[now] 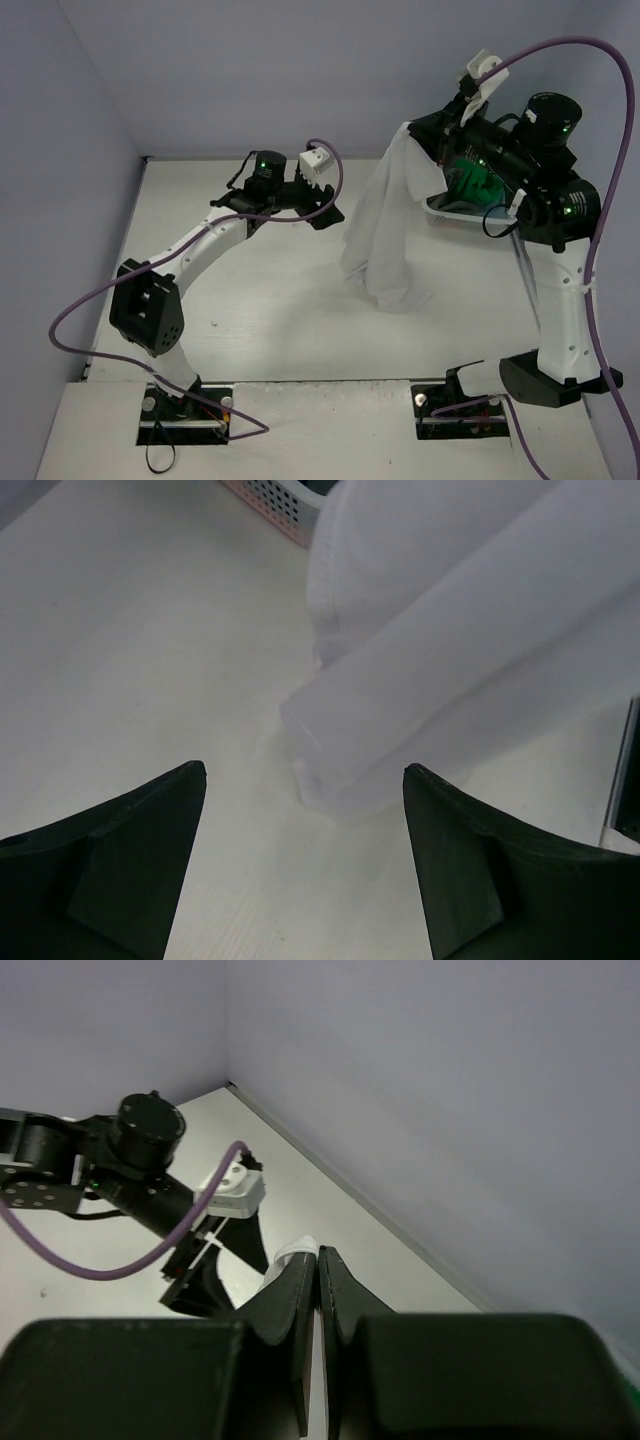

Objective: Fold and stack the t-shirts
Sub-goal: Flatten out the tshirt

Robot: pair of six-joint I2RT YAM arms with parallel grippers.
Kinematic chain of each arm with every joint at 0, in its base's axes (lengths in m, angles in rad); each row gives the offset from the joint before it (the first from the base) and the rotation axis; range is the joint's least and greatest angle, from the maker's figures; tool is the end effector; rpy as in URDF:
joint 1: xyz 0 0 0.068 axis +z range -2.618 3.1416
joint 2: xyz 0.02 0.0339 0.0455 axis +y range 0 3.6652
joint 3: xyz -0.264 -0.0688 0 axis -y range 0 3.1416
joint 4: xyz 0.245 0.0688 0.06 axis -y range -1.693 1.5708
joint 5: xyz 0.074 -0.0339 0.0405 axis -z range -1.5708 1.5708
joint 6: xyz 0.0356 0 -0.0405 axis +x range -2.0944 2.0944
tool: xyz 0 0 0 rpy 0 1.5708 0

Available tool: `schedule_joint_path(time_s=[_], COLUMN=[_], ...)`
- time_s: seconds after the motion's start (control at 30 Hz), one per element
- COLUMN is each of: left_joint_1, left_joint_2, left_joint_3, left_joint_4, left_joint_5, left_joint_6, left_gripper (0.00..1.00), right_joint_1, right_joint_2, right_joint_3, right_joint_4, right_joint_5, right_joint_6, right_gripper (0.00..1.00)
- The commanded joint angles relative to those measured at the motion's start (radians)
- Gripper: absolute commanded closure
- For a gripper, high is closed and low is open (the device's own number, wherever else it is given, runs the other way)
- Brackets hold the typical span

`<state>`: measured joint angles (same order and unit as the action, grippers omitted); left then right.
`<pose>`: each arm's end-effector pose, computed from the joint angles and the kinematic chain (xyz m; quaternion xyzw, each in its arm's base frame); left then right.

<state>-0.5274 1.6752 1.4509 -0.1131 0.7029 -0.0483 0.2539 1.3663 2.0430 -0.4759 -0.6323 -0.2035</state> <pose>0.3299 -0.2188 0.3466 0.3751 0.6968 -0.4234 0.4409 0.2081 0.0757 0.5927 -0.3708 0.5311 0.2152 0.7308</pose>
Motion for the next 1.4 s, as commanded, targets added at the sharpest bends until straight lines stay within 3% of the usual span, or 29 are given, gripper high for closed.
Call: schedule_joint_path(time_s=[0.0, 0.3, 0.8, 1.03, 1.37], left_joint_1=[-0.011, -0.057, -0.031, -0.031, -0.034], left_joint_2=[0.027, 0.081, -0.202, -0.264, -0.180], left_joint_3=[0.077, 0.108, -0.036, -0.124, -0.106], left_joint_4=[0.151, 0.147, 0.003, 0.061, 0.164], left_joint_5=[-0.034, 0.013, 0.004, 0.020, 0.059], left_joint_6=[0.010, -0.015, 0.085, 0.024, -0.073], left_gripper=[0.26, 0.26, 0.26, 0.26, 0.26], right_joint_1=[-0.011, -0.019, -0.021, -0.021, -0.019], right_joint_2=[-0.049, -0.053, -0.055, -0.036, -0.032], right_joint_3=[0.003, -0.004, -0.066, -0.046, -0.040], right_joint_4=[0.080, 0.080, 0.083, 0.085, 0.085], right_joint_5=[-0.078, -0.072, -0.027, -0.027, -0.012], right_joint_6=[0.036, 0.032, -0.007, 0.006, 0.007], right_gripper=[1.00, 1.00, 1.00, 1.00, 1.00])
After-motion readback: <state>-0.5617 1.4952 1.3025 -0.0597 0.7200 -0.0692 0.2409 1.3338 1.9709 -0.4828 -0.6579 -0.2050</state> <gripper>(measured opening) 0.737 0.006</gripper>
